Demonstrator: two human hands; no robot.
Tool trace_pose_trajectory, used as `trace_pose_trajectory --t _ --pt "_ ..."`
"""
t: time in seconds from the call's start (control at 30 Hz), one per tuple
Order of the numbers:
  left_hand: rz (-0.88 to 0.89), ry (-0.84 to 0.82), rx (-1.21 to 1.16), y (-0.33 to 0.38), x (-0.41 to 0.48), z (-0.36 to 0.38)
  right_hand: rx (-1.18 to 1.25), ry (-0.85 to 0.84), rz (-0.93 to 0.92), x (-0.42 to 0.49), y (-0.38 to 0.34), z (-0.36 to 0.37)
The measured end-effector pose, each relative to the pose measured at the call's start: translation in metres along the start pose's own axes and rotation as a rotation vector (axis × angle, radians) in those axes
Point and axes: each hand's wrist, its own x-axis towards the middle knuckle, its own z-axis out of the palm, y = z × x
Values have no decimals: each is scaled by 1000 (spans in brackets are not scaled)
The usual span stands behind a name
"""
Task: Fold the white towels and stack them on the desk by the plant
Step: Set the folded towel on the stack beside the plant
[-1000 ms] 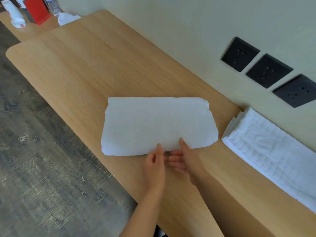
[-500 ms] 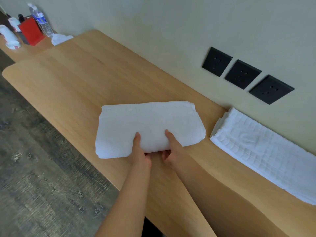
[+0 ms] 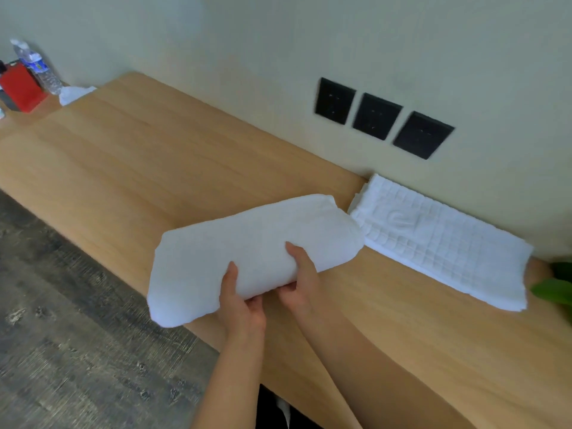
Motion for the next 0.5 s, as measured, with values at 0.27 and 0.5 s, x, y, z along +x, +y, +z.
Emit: trace_pose_trajectory --t 0.27,0.5 --pt "-16 -188 47 -26 -72 79 189 -1 -179 -38 -87 -19" --pt "-158 -369 105 -97 -122 156 312 5 -446 -68 -189 -54"
